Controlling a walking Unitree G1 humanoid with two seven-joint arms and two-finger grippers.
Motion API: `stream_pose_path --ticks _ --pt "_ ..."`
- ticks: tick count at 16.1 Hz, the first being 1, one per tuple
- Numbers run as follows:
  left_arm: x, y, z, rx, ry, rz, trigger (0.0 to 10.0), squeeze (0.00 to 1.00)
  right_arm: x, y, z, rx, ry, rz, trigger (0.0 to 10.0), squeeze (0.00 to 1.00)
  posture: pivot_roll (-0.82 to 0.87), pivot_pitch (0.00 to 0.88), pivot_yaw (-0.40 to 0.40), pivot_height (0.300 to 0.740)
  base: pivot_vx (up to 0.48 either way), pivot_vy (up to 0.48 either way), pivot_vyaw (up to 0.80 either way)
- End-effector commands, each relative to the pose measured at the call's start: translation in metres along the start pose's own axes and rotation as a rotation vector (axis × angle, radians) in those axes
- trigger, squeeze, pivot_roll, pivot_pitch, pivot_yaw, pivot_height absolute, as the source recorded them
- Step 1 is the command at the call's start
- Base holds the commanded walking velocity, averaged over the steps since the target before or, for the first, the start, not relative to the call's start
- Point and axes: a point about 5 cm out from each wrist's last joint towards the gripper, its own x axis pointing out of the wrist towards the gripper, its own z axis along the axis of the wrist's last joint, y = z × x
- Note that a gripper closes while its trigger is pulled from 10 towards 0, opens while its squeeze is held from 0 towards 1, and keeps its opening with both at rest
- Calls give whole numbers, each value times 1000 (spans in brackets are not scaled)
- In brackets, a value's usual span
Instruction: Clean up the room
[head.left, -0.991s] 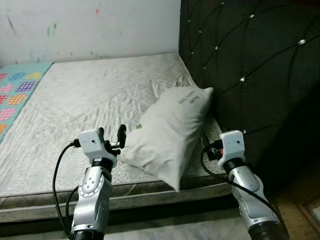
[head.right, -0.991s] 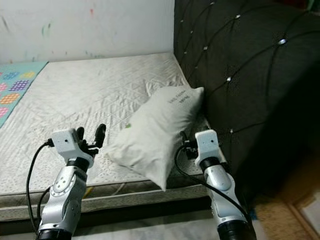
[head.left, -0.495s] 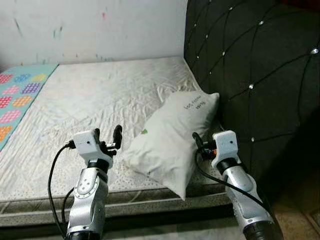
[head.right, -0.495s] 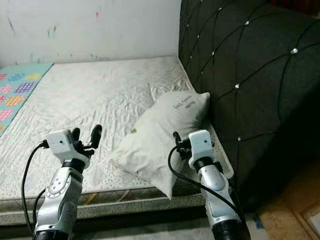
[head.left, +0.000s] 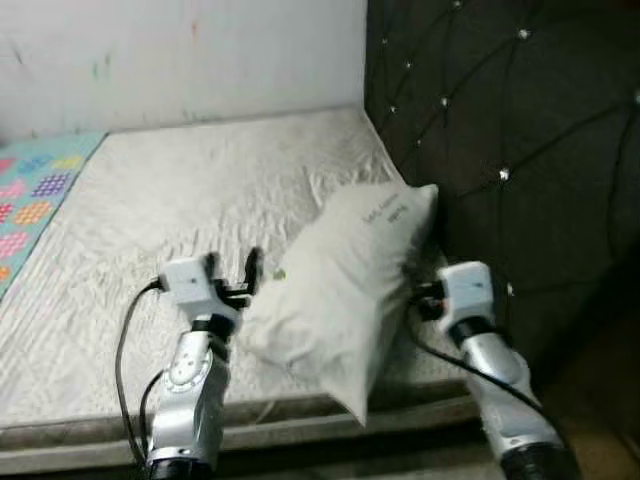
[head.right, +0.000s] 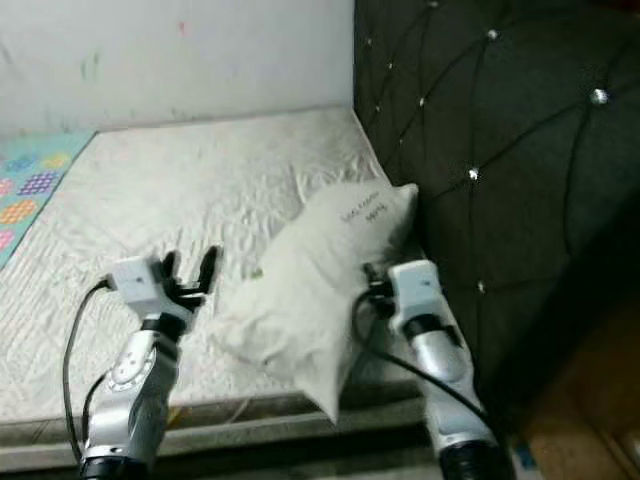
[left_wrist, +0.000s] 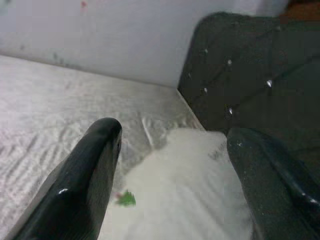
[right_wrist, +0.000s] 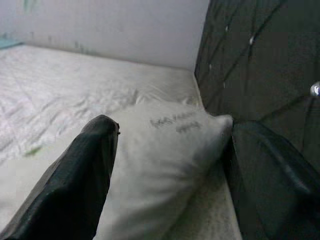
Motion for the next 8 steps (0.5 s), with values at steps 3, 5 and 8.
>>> stream_pose_path --ticks 3,5,8 --pt "-2 13 5 17 -13 35 10000 0 7 14 10 12 -40 35 10000 0 -152 0 70 740 320 0 0" --pt "-2 13 4 12 -5 52 10000 0 7 14 9 11 -38 37 10000 0 -151 0 68 740 127 0 0" --pt "-1 11 1 24 13 76 10000 0 6 14 8 11 -35 39 10000 0 -150 0 64 740 0 0 0"
